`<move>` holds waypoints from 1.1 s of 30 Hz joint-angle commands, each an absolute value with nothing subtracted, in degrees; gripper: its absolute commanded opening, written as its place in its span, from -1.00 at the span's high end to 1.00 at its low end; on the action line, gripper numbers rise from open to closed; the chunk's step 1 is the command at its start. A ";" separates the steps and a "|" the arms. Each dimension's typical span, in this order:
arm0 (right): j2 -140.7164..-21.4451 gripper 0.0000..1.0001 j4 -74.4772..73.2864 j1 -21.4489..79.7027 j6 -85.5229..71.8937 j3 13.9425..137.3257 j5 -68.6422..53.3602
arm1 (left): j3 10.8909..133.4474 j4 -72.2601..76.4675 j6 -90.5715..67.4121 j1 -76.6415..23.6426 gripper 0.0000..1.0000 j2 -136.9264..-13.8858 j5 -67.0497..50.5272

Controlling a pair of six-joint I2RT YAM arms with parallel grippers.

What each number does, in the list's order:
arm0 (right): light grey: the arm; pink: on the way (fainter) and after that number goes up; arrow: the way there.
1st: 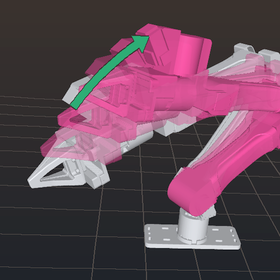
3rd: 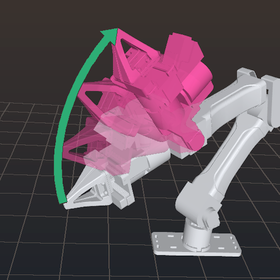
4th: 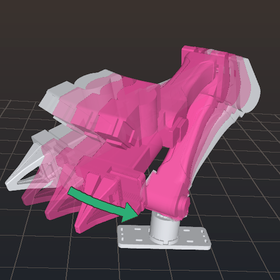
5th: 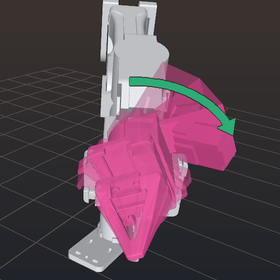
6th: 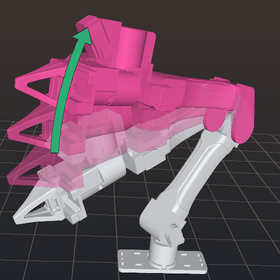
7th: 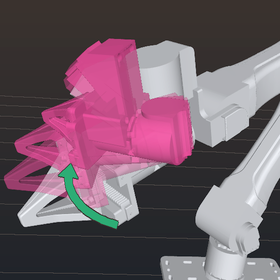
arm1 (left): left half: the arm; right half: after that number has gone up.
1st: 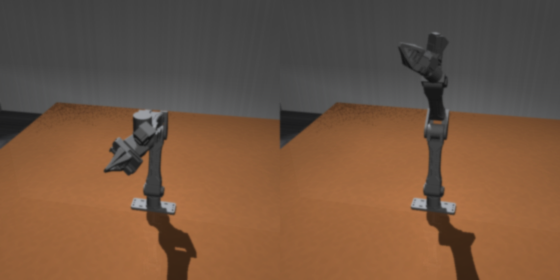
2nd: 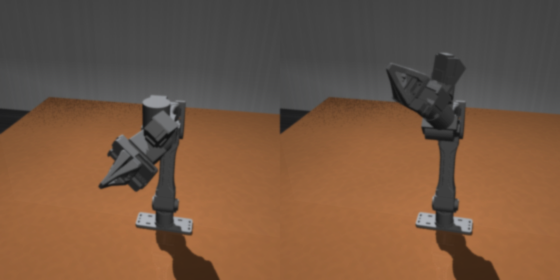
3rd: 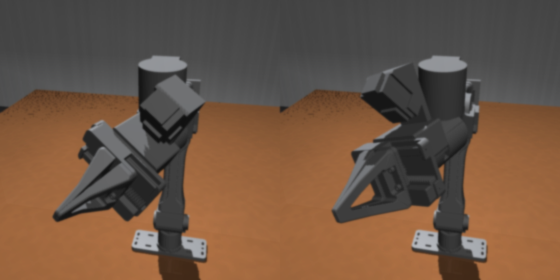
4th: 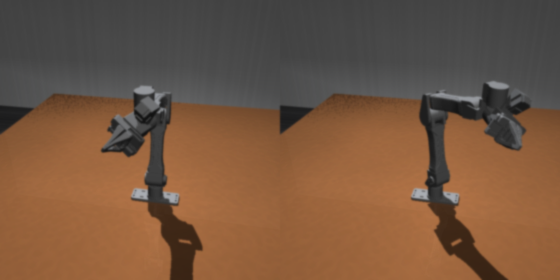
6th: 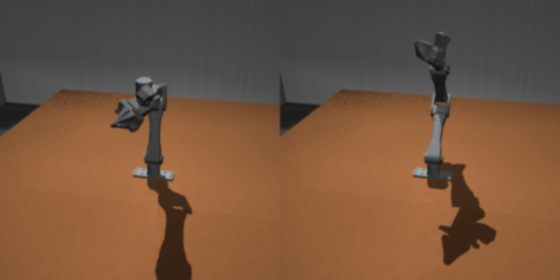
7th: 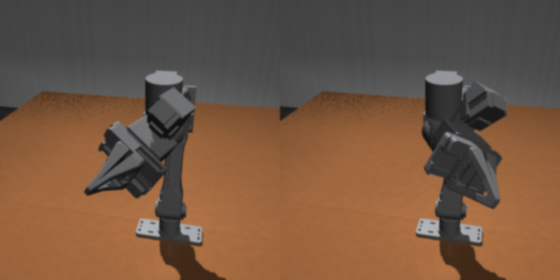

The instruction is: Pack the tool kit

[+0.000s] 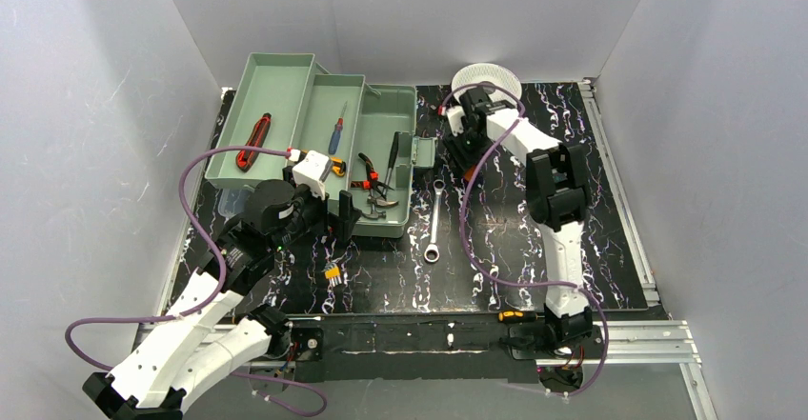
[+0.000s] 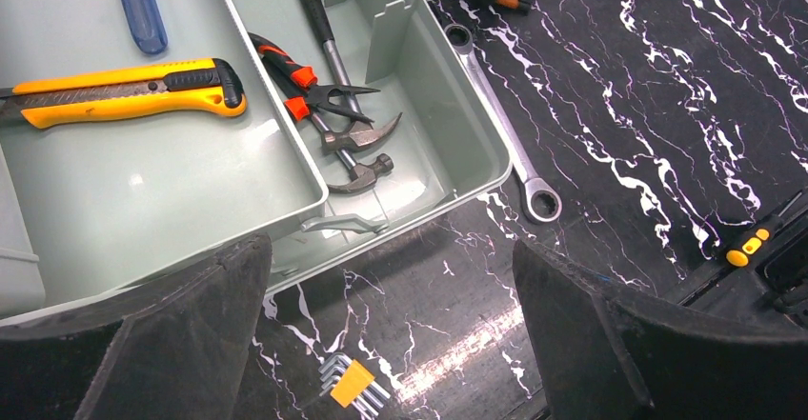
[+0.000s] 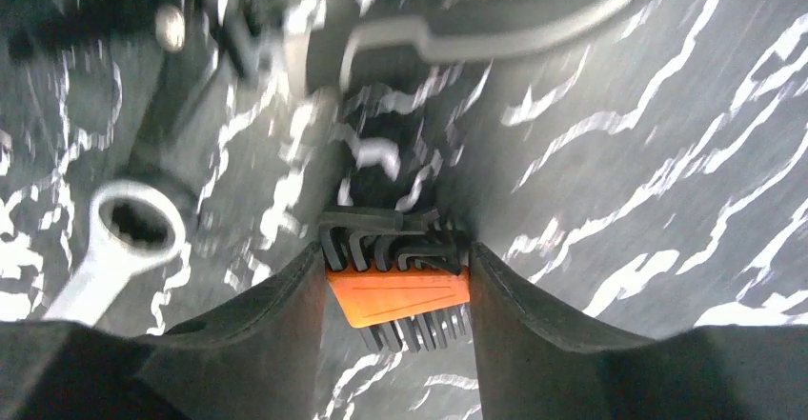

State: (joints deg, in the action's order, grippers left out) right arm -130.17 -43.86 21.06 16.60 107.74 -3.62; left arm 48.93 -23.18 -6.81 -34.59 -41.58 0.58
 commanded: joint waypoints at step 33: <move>-79.20 0.45 12.45 28.98 -65.27 65.04 -27.77 | 60.51 5.39 -21.07 -38.91 -0.68 -67.04 -13.57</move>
State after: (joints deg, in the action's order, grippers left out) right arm -83.05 4.51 27.03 -59.51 65.06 -28.18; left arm 56.36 1.48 -22.11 -37.41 -64.86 -14.00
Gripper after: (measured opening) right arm 0.570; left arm 0.856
